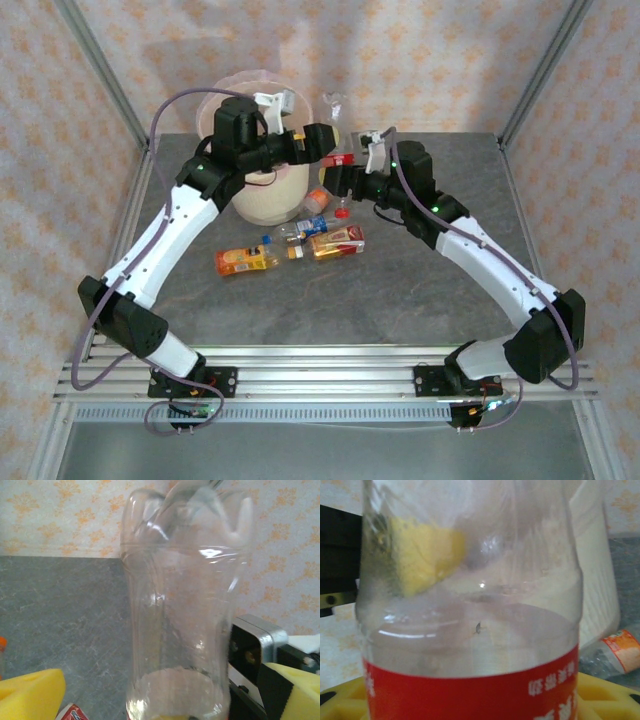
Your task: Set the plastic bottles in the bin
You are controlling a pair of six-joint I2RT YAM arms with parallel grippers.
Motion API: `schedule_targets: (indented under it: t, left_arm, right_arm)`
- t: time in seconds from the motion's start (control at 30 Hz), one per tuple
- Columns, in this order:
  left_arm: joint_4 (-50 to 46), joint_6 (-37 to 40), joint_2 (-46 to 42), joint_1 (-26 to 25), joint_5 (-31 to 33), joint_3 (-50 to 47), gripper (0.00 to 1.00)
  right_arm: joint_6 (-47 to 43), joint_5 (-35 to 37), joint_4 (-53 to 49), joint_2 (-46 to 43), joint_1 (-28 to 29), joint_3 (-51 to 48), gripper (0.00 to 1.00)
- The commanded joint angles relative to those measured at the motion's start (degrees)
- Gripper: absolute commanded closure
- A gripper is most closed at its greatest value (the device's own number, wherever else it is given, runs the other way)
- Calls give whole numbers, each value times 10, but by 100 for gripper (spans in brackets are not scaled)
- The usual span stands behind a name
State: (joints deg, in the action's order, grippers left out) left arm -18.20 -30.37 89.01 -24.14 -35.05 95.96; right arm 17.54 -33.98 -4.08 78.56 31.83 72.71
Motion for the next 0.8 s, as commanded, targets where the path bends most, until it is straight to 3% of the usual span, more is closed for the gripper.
schedule_targets:
  t: [0.0, 0.37, 0.57, 0.67, 0.77]
  left_arm:
    - [33, -22, 8, -6, -21, 23, 0]
    - [61, -50, 19, -6, -44, 29, 20]
    - [58, -49, 16, -6, -39, 30, 46]
    - [50, -41, 14, -6, -37, 34, 53]
    - [26, -23, 14, -6, -29, 48, 61]
  right_arm:
    - [14, -28, 53, -5, 8, -8, 51]
    - [0, -30, 49, 9, 33, 2, 50]
    - [-7, -21, 34, 15, 38, 9, 49]
    - [-10, -12, 25, 14, 39, 11, 46]
    - [-16, -2, 9, 14, 40, 15, 35]
